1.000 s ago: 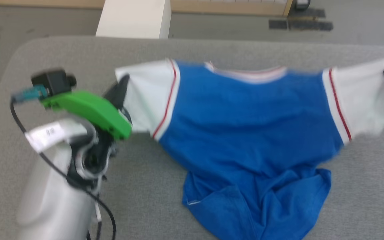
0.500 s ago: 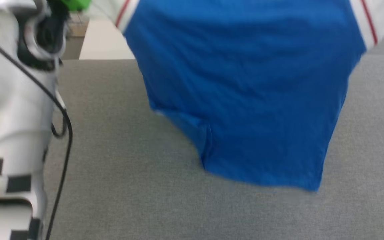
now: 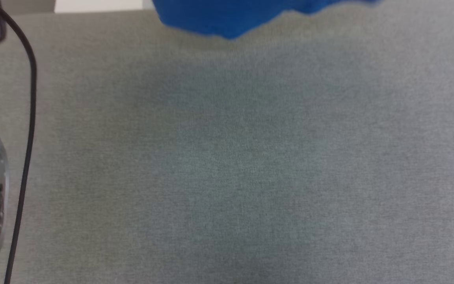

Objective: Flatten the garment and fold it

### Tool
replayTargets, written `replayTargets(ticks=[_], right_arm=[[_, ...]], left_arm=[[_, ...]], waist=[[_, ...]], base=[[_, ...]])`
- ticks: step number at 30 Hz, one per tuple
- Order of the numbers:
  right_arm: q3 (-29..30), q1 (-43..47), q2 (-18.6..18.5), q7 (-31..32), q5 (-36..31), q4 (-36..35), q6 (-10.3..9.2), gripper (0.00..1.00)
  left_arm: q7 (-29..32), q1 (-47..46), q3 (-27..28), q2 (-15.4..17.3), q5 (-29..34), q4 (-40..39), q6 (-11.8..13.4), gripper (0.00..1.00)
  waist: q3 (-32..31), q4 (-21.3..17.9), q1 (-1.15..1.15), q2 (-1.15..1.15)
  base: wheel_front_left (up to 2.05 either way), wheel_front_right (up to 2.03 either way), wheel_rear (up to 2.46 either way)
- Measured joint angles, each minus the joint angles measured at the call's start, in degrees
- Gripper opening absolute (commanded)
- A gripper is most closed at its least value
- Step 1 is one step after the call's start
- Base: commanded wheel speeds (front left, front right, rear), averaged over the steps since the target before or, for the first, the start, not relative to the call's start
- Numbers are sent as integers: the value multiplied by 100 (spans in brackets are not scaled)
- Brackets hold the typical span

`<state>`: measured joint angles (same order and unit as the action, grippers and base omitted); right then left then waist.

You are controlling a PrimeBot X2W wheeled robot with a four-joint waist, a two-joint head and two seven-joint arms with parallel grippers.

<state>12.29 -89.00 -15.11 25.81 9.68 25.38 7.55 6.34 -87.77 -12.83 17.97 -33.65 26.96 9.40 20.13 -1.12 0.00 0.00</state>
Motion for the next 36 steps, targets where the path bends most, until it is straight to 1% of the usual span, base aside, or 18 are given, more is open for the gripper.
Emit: replayTargets(ticks=[6, 8, 12, 16, 20, 21, 25, 27, 29, 32, 36], right_arm=[[-210, -158, -32, -346, 175, 469, 0, 0], [-301, -103, -80, -379, 392, 556, 0, 0], [-510, 285, -292, -524, 733, 568, 0, 0], [-646, 959, -515, -681, 1182, 522, 1, 0], [-771, 1951, -659, -844, 1656, 246, 0, 0], [-773, 2286, -672, -899, 1803, 153, 0, 0], [-837, 3675, -688, -972, 2224, -268, 0, 0], [-815, 4392, -677, -1002, 2339, -498, 1, 0], [-739, 5181, -600, -1002, 2479, -739, 0, 0], [-578, 6239, -447, -994, 2495, -1087, 0, 0], [-208, 7438, -181, -1022, 2429, -1443, 0, 0]], left_arm=[[-354, -131, 83, -21, -69, 465, -166, 0], [-510, -60, 114, -73, -123, 602, -242, 0], [-708, 268, 136, -196, -283, 855, -433, 0], [-935, 824, 190, -316, -525, 1089, -710, 0], [-1137, 1591, 169, -452, -698, 1191, -983, 0], [-1218, 1842, 224, -520, -824, 1200, -1031, 0], [-1303, 2913, 185, -604, -979, 1157, -1212, 0], [-1370, 3484, 205, -655, -1093, 1085, -1238, 0], [-1379, 4128, 182, -690, -1147, 949, -1238, 0], [-1347, 5042, 156, -719, -1220, 723, -1222, 0], [-1173, 6240, 155, -726, -1415, 378, -1080, 0]], waist=[[449, -18, 1, 0], [558, 3, 1, 0], [643, 110, 1, 0], [579, 246, 1, 0], [346, 345, 0, 0], [262, 366, 0, 0], [-104, 436, -1, 0], [-294, 472, -1, 0], [-509, 511, -1, 0], [-802, 568, -1, 0], [-1160, 632, -1, 0]], base=[[0, 0, 0], [0, 0, 0], [0, 0, 0], [0, 0, 0], [0, 0, 0], [0, 0, 0], [0, 0, 0], [0, 0, 0], [0, 0, 0], [0, 0, 0], [0, 0, 0]])
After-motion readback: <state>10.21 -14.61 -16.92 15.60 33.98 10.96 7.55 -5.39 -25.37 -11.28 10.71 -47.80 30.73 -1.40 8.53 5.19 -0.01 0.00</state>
